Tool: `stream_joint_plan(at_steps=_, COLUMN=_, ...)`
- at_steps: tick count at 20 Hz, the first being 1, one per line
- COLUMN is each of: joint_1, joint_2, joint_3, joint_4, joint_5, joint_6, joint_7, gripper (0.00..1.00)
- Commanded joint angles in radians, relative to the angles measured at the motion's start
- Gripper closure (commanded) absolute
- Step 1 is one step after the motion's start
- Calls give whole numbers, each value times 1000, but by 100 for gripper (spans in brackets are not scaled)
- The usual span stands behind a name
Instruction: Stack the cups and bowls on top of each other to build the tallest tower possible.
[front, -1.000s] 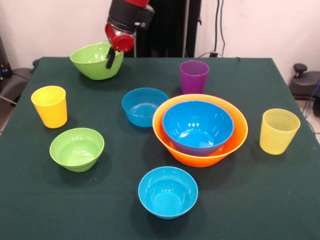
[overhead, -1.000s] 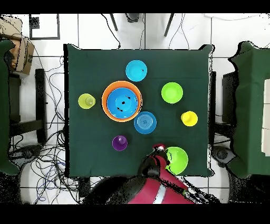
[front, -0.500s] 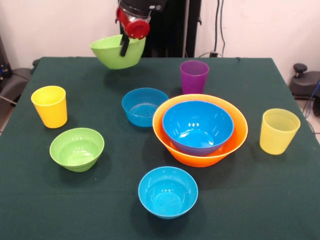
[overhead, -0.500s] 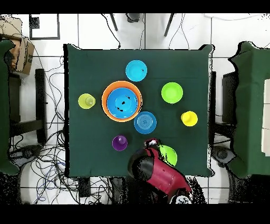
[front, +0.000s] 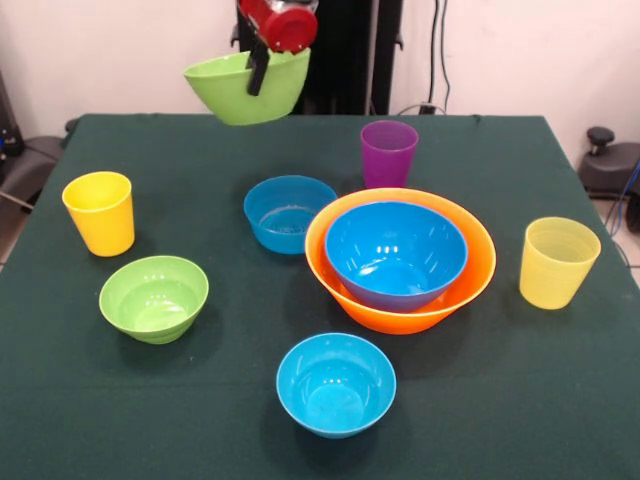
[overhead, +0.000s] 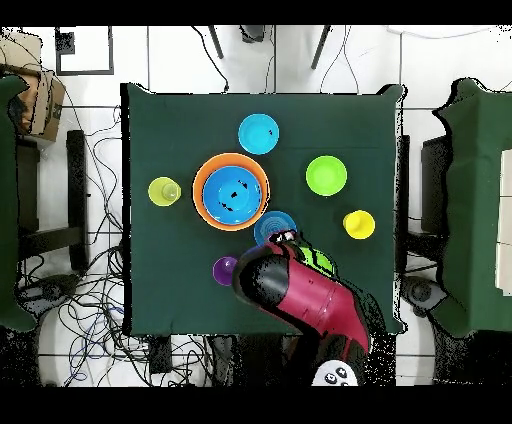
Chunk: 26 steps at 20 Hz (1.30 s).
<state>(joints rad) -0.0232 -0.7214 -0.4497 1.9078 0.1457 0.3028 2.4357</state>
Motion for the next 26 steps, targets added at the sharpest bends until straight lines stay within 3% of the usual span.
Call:
stream_joint_plan(at_steps=1, joint_1=66, joint_2=40, joint_3=-35, joint_4=-281, joint_5=-53, joint_6=252, joint_7=18, gripper=100)
stream_joint_plan(at_steps=8, joint_1=107, joint_2=126, joint_3=-83, joint_4=-476, joint_5=-34, joint_6=404, joint_7=83, gripper=100)
stream_joint_plan(at_steps=17, joint_1=181, joint_2=318, joint_3=-198, joint_4=-695, joint_5=-1, joint_6=545, joint_7=242, gripper=100)
stream_joint_plan(at_steps=26, joint_1=215, joint_2=429, joint_3=-265, joint_4=-787, joint_5=52, joint_6=570, joint_7=336, gripper=100)
